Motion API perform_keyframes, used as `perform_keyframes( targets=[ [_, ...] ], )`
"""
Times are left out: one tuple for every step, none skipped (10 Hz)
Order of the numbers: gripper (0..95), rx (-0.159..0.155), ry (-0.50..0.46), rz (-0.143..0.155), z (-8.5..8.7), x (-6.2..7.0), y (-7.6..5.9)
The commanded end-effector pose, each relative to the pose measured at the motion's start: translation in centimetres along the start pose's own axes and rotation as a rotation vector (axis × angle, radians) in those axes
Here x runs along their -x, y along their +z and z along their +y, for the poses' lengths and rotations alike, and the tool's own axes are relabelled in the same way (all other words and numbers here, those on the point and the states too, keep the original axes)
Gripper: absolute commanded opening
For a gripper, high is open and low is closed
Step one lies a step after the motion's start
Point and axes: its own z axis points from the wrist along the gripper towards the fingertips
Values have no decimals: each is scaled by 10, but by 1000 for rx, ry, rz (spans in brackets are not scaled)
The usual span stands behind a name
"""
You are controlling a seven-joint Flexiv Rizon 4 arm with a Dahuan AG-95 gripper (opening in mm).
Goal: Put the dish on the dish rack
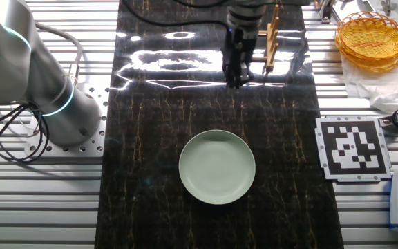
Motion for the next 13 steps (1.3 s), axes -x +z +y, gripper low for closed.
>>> perform_keyframes(
  targets=[
    [0,-53,-57,-28,-1,-1,0],
    [0,-55,-60,-30,-1,-1,0],
    [0,-62,-57,-36,-1,-1,0],
    [0,-63,-60,-35,0,-1,3],
    [0,-66,-70,-28,-1,-4,16],
    [0,-67,-71,-37,-4,-7,22],
    [0,-64,-94,-58,-19,-15,32],
    [0,-64,-115,-57,-30,-22,36],
    [0,-60,-126,-58,-36,-27,38],
    [0,-40,-136,-61,-41,-31,40],
    [0,-52,-120,-55,-37,-30,48],
    [0,-55,-109,-59,-34,-30,57],
    [0,-60,-95,-78,-27,-30,72]
  ],
)
